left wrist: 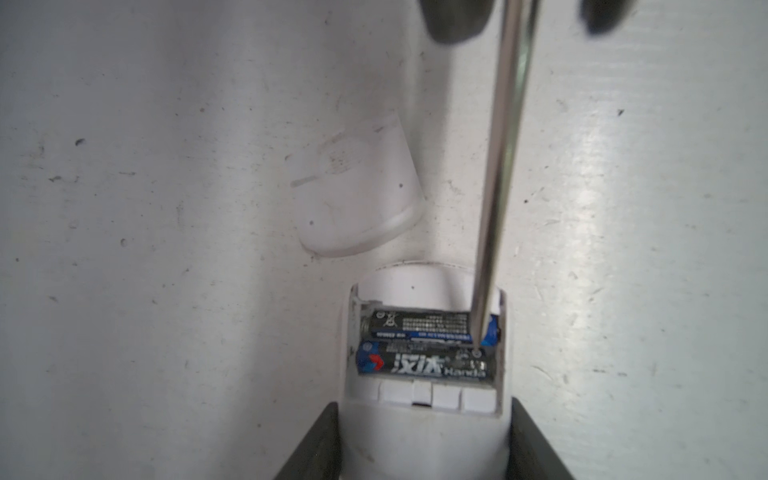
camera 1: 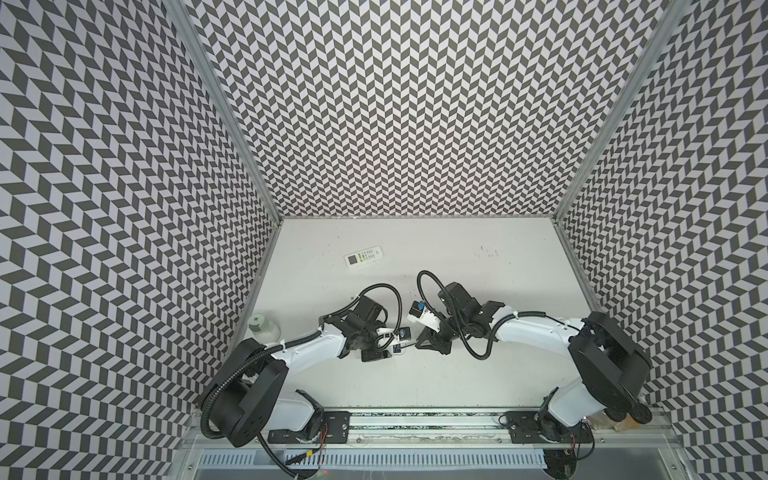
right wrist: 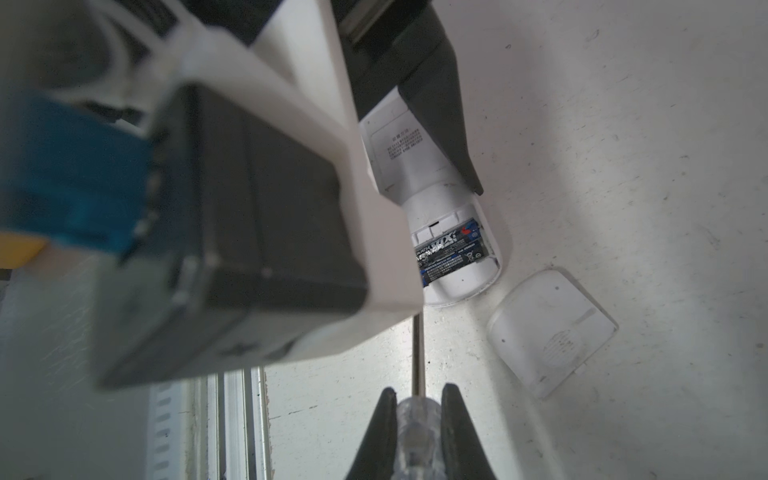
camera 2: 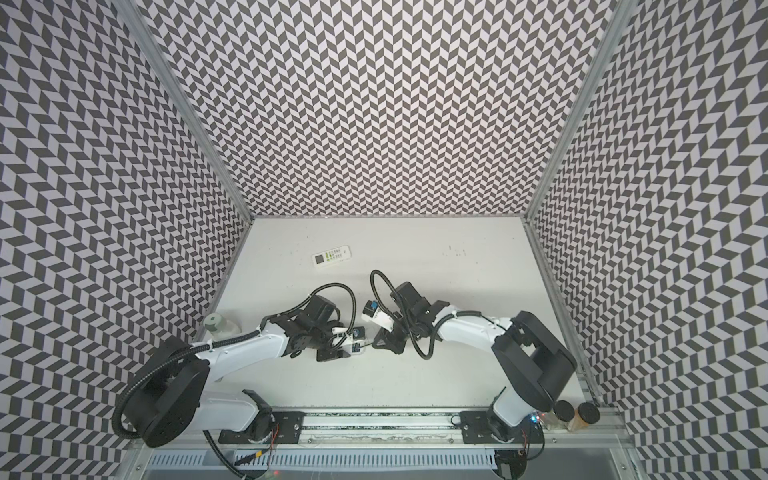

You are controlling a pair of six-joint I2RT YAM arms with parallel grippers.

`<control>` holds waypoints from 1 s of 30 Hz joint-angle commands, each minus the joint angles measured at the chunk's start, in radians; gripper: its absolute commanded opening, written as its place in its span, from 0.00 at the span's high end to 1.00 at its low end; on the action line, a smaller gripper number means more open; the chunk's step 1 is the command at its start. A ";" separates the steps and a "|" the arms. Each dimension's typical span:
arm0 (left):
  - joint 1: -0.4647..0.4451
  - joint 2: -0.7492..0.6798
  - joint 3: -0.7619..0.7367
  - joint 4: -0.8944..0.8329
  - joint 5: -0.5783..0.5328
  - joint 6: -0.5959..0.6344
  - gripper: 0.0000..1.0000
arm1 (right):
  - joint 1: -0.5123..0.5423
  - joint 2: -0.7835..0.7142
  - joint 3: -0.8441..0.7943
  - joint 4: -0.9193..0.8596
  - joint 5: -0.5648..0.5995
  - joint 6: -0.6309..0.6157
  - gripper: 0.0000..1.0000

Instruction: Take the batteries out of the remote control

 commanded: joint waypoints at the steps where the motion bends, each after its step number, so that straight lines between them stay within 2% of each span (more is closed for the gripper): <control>1: 0.002 0.010 -0.036 -0.081 0.001 0.017 0.54 | 0.013 0.015 0.024 -0.013 -0.037 -0.024 1.00; 6: -0.003 0.015 -0.034 -0.076 0.005 0.023 0.58 | 0.017 0.016 0.017 -0.024 -0.002 -0.036 1.00; 19: -0.010 0.015 -0.023 -0.071 0.012 0.020 0.59 | 0.034 0.058 0.055 -0.083 0.038 -0.080 1.00; 23: -0.010 0.018 -0.016 -0.074 0.021 0.010 0.59 | 0.069 0.068 0.071 -0.100 0.116 -0.094 1.00; 30: -0.015 0.021 -0.010 -0.076 0.028 0.009 0.59 | 0.083 -0.011 -0.002 0.071 0.265 -0.023 1.00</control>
